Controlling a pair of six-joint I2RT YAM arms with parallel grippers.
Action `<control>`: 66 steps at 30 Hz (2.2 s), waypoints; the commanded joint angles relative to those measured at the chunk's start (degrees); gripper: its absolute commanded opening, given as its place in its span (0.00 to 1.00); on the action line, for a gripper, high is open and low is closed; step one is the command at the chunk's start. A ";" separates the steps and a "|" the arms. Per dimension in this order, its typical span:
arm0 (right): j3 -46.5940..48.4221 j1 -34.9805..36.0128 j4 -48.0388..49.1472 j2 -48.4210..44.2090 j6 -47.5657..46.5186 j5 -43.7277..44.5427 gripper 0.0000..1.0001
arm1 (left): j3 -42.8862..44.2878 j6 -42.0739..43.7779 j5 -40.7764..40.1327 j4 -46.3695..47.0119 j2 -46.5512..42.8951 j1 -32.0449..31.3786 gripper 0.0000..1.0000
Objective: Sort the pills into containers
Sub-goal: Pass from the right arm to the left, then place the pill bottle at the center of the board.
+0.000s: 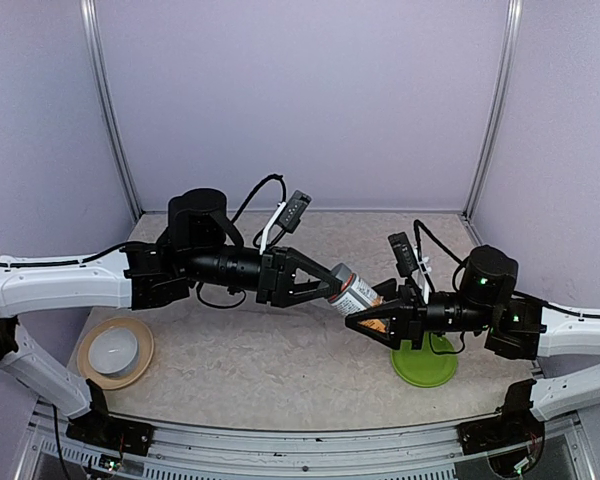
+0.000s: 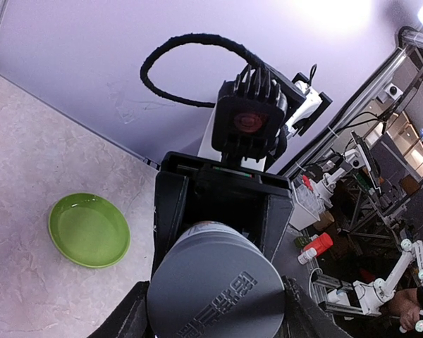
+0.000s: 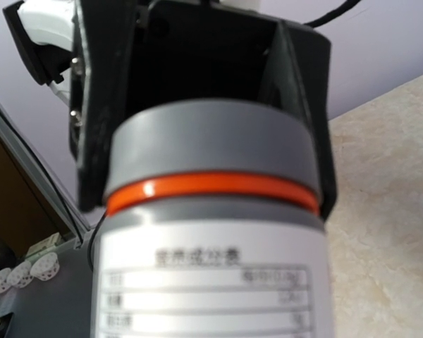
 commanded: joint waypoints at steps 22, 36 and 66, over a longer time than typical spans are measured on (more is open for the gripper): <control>-0.71 -0.19 -1.52 -0.02 -4.84 6.08 0.83 | -0.51 -0.25 -1.13 -0.27 -0.05 1.23 0.34; 0.26 -0.26 -8.26 -2.11 -8.57 14.16 1.00 | 0.78 4.54 -12.06 -13.31 -2.53 2.30 0.33; -0.28 -0.26 -12.91 -2.38 -8.32 27.21 1.00 | -2.59 9.78 -39.37 -28.24 -0.98 12.86 0.30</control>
